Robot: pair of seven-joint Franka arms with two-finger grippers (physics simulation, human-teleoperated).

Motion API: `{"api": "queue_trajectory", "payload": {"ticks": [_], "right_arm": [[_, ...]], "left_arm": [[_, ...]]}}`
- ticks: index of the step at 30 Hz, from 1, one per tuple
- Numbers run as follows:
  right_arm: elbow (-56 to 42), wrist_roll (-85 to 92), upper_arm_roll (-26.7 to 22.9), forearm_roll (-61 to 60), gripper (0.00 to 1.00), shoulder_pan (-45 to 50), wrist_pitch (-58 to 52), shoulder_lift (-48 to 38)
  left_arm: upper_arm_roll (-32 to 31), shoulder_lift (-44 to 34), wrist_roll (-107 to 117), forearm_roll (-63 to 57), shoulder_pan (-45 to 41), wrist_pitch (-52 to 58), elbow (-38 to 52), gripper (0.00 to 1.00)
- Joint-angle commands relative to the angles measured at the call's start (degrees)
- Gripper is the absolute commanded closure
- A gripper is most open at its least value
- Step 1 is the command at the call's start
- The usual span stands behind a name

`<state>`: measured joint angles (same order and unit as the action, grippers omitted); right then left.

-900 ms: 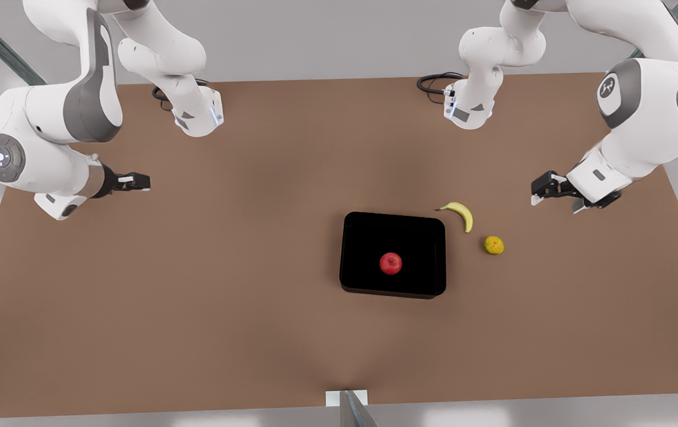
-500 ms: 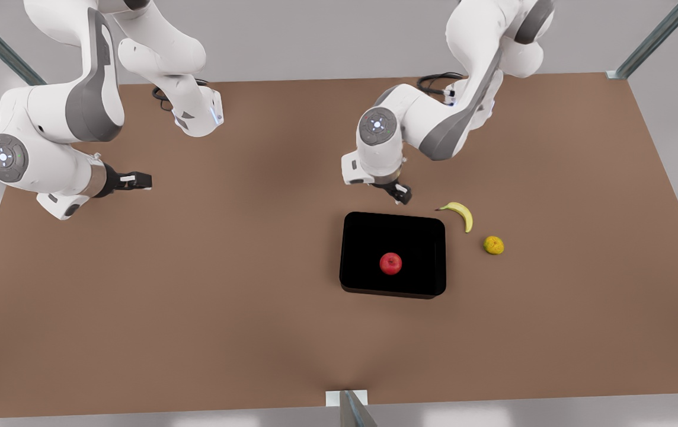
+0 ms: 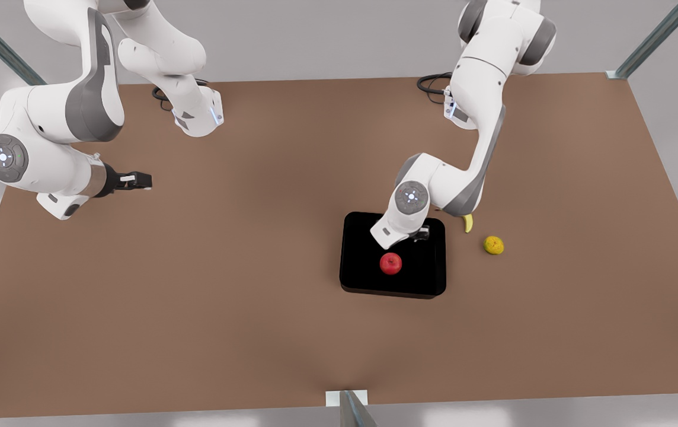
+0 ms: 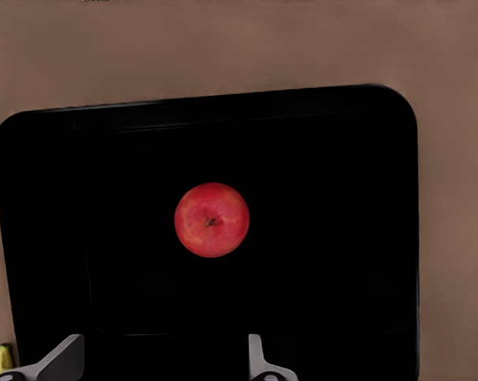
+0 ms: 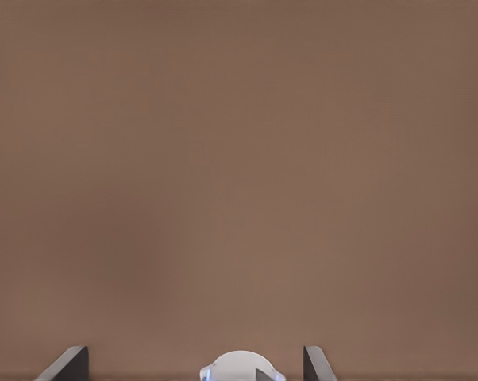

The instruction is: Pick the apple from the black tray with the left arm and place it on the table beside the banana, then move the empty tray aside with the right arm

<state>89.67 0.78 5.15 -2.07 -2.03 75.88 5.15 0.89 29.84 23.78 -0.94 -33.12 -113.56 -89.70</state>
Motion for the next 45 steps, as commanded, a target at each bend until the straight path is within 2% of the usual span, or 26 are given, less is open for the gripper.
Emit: {"api": "queue_trajectory", "payload": {"ticks": [1, 4, 5, 7, 10, 17, 21, 23, 26, 45], "right_arm": [[0.0, 0.1, -0.1, 0.0, 0.00, 0.0, 0.0, -0.1], [-0.1, 0.2, -0.5, 0.3, 0.00, -0.8, -0.1, -0.2], [-2.2, 0.8, -2.0, 0.2, 0.00, -2.5, -0.7, -0.4], [-8.1, 0.7, -1.4, 0.2, 0.00, -2.4, -4.0, -0.5], [-8.7, 0.9, 1.5, -0.2, 0.00, -2.2, -5.0, -0.5], [-8.6, 1.0, 1.7, -0.1, 0.00, -2.2, -5.0, -0.2], [-8.6, 1.2, 1.9, 0.0, 0.00, -2.3, -5.0, 1.8], [-8.6, 1.1, 1.6, -0.2, 0.00, -2.4, -5.0, 2.0], [-8.6, 1.0, 1.6, -0.4, 0.00, -2.4, -5.0, 2.0], [-8.6, 0.9, 1.8, -0.1, 0.00, -2.4, -5.0, 2.1]], "left_arm": [[0.1, 0.0, 25.3, 0.2, 0.2, -3.7, 0.1, 0.00], [0.1, 1.1, 24.5, -0.1, 0.3, -4.5, 0.4, 0.00], [0.1, 1.1, 24.5, -0.1, 0.2, -4.6, 0.3, 0.00], [0.1, 2.8, 24.5, -0.2, 0.2, -7.7, 0.3, 0.00], [0.1, 4.4, 24.5, -0.1, 0.1, -10.1, 0.3, 0.00], [0.1, 9.4, 24.4, -0.1, 0.2, -12.6, 5.1, 0.00], [0.0, 11.2, 23.2, -0.4, 0.0, -16.4, 4.3, 0.00], [0.0, 11.1, 21.0, -1.6, -0.2, -19.3, 0.8, 0.00], [0.1, 10.4, 12.2, -2.2, -0.1, -19.0, -1.1, 0.00], [0.1, 13.7, 7.7, -2.1, 1.6, -23.2, -1.2, 0.00]]}}
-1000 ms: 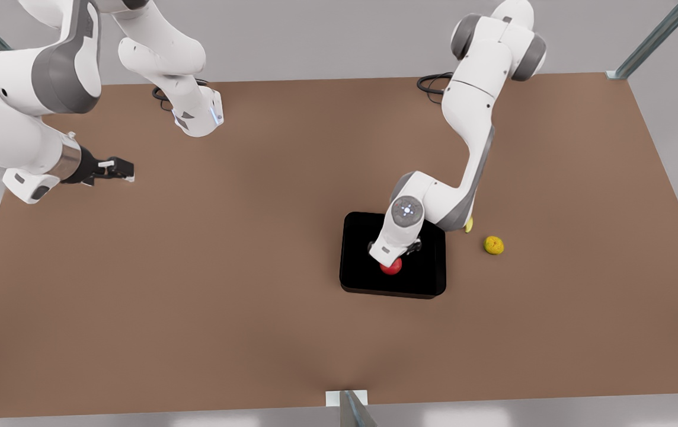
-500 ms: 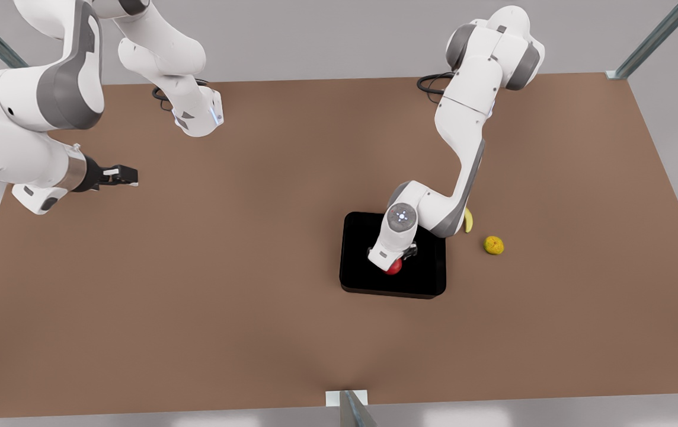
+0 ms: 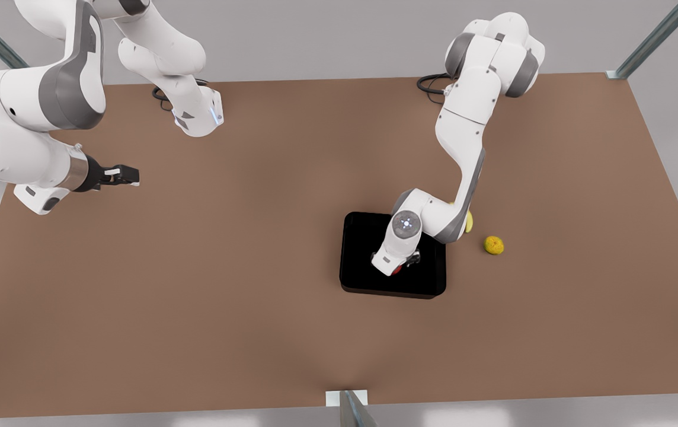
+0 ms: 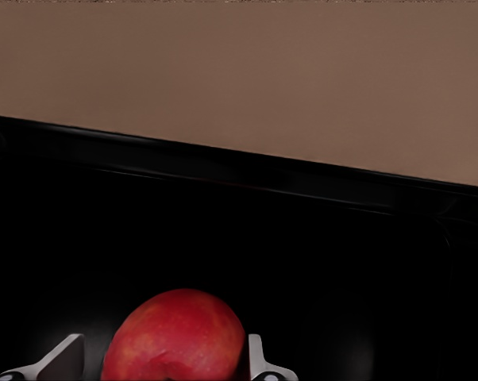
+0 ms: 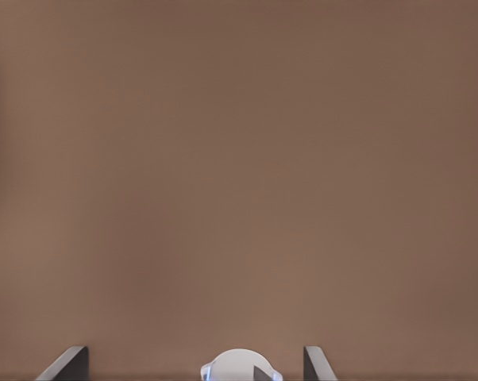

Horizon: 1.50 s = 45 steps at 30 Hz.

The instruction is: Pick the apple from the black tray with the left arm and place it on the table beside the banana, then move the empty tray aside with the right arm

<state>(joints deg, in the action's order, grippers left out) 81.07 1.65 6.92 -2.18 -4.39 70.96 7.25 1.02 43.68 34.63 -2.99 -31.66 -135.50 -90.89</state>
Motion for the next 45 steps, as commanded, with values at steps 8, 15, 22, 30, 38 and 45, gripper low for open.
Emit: {"api": "queue_trajectory", "payload": {"ticks": [8, 15, 22, 30, 38, 45], "right_arm": [[0.0, 0.0, 0.0, 0.0, 0.00, 0.0, 0.0, 0.0], [0.0, 0.1, 0.0, 0.0, 0.00, 0.0, 0.0, 0.0], [0.1, 0.0, 0.1, 0.1, 0.00, 0.1, 0.0, 0.0], [0.0, -0.7, 3.5, 0.2, 0.00, 6.6, 0.8, 2.5], [-2.8, -45.0, 11.0, -13.4, 0.02, 15.4, -9.7, -2.8], [-2.4, -64.8, 11.1, -13.8, 0.00, 22.8, 6.0, 9.3]], "left_arm": [[-0.1, 0.7, -2.6, 0.2, -0.2, -1.8, -0.3, 0.00], [-0.1, 0.7, -1.8, 0.2, -0.4, -1.6, -0.4, 0.36], [0.1, -10.1, -6.5, -1.1, 0.5, 19.1, -0.2, 0.35], [15.2, -16.3, -45.3, 1.1, 4.9, 28.2, -0.4, 0.36], [15.1, -8.0, -59.9, 2.5, 14.6, 11.5, -1.3, 0.36], [14.6, -3.5, -63.4, 4.4, 16.8, 2.4, -2.9, 0.36]]}}
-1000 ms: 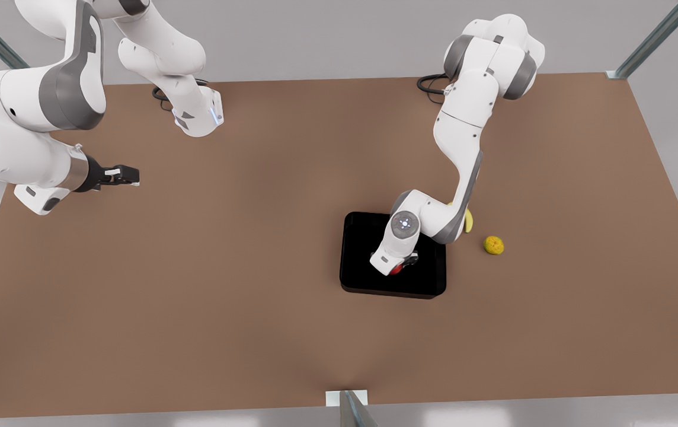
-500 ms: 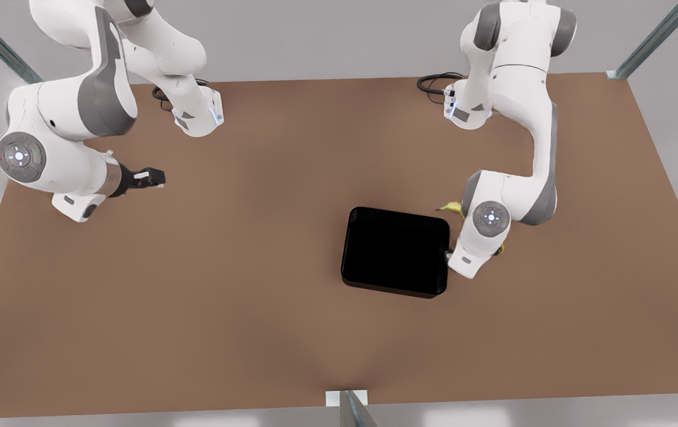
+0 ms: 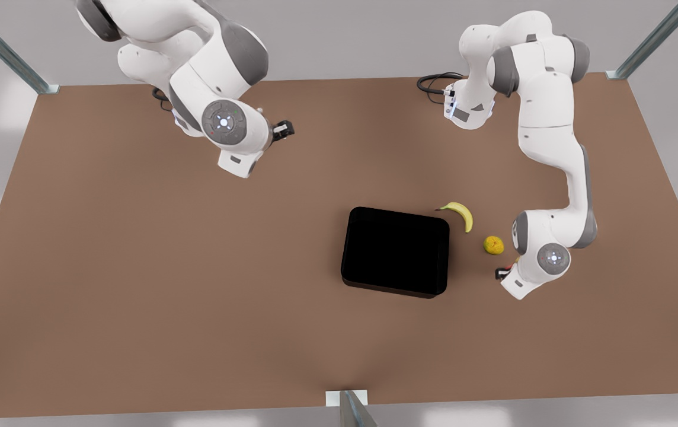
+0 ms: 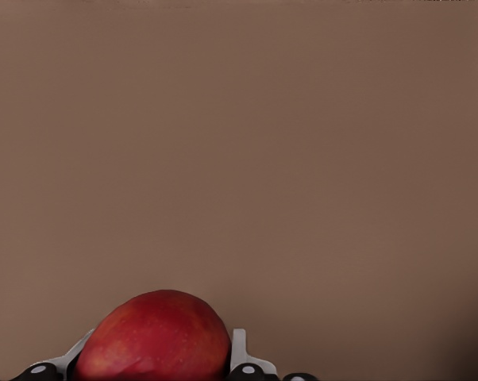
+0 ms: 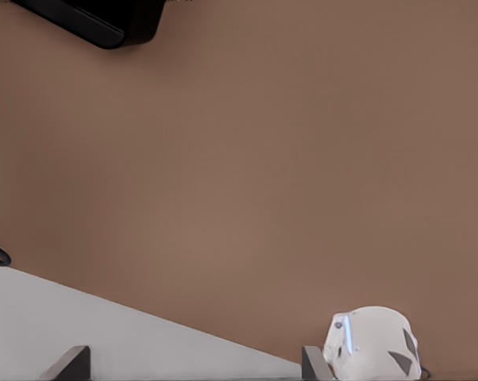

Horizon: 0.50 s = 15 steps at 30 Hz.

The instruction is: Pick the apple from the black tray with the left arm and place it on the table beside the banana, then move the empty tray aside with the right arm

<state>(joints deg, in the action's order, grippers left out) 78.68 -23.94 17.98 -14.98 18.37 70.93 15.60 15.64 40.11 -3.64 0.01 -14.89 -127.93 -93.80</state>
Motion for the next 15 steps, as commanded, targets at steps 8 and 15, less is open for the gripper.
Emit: {"api": "queue_trajectory", "payload": {"ticks": [8, 15], "right_arm": [[-1.6, -55.4, 4.5, 12.3, 0.00, 1.9, 15.2, 4.8], [-0.9, -60.3, 6.9, 18.5, 0.00, 3.9, 24.4, 11.1]], "left_arm": [[0.0, -1.3, -24.1, 1.7, -0.2, -4.5, -2.0, 0.00], [-0.1, -20.4, 2.0, 7.5, -0.7, 41.3, 18.3, 0.00]]}}
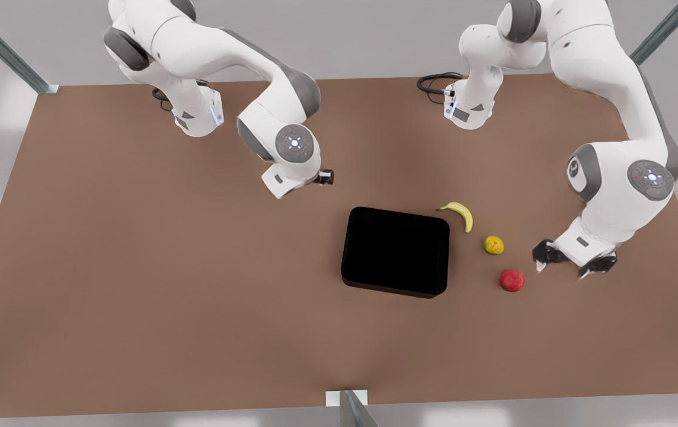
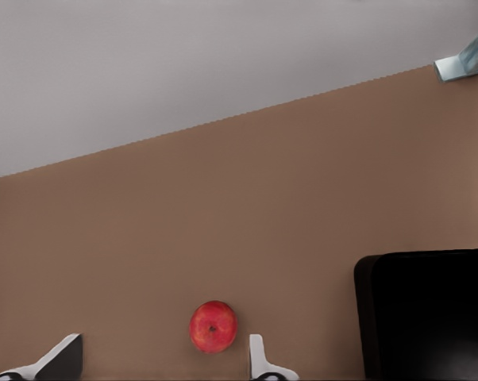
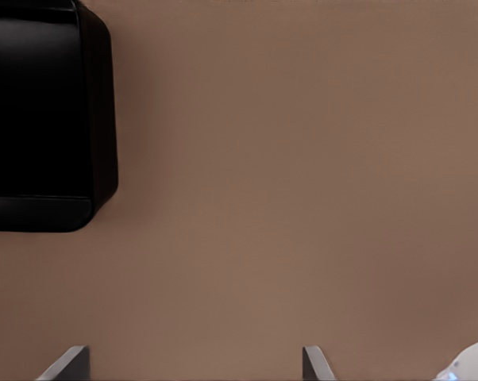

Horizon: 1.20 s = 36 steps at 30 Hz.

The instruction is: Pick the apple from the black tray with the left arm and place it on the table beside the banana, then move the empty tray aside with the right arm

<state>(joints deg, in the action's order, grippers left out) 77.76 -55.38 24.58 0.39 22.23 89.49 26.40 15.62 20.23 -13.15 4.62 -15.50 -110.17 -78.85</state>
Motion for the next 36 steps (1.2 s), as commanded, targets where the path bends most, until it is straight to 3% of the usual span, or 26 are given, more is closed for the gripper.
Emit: {"api": "queue_trajectory", "payload": {"ticks": [1, 3, 4, 5, 6, 10, 14, 18, 23, 27, 32, 36], "right_arm": [[0.0, -29.2, 0.3, 3.1, 0.00, 0.1, 7.2, 1.0], [0.0, -32.1, 0.3, 5.0, 0.00, 1.3, 11.3, 2.6], [0.0, -32.6, 0.3, 5.3, 0.00, 1.4, 12.0, 3.3], [-0.1, -32.6, 0.3, 5.1, 0.00, 1.4, 12.9, 3.7], [-0.1, -32.6, 0.4, 5.1, 0.00, 1.6, 14.5, 4.5], [-0.4, -35.1, 0.4, 5.3, 0.00, 3.3, 20.6, 7.4], [-3.1, -37.4, 2.3, 5.3, 0.00, 3.3, 25.2, 9.1], [-4.2, -37.7, 2.8, 5.5, 0.00, 4.4, 29.3, 12.2], [-3.7, -34.9, 2.8, 18.8, 0.00, 4.4, 29.2, 13.9], [-4.1, -33.7, 2.8, 19.4, 0.00, 6.1, 31.5, 14.7], [-4.1, -31.8, 2.8, 23.9, 0.00, 6.5, 33.4, 18.4], [-4.1, -30.9, 2.6, 26.5, 0.00, 6.2, 34.3, 20.3]], "left_arm": [[-0.2, -0.8, 16.7, 3.0, -0.1, 26.6, 4.3, 0.00], [-0.5, -4.4, 18.3, 4.3, -0.1, 33.9, 7.7, 0.00], [-11.2, -4.8, 17.7, 8.0, 11.5, 33.4, 7.6, 0.00], [-14.9, -10.2, 11.1, -1.2, 11.6, 27.1, -1.1, 0.00], [-14.2, -15.0, 10.4, -0.8, 12.6, 17.1, -10.7, 0.00], [-14.4, -6.2, 10.7, -1.7, 13.1, 16.3, -3.0, 0.00], [-14.3, -4.3, 11.7, -5.1, 15.1, 13.2, -1.1, 0.00], [-14.5, -4.4, 12.1, -4.2, 15.4, 13.5, -1.5, 0.00], [-15.1, -5.6, 10.2, -3.0, 14.4, 13.6, -4.2, 0.00], [-15.2, -5.0, 12.1, -9.4, 7.1, 13.8, -5.8, 0.00], [-14.0, -5.4, 5.8, -9.2, 7.6, 14.4, -5.3, 0.00], [-13.1, -5.3, 18.0, -5.2, 8.1, 14.5, -4.5, 0.00]]}}
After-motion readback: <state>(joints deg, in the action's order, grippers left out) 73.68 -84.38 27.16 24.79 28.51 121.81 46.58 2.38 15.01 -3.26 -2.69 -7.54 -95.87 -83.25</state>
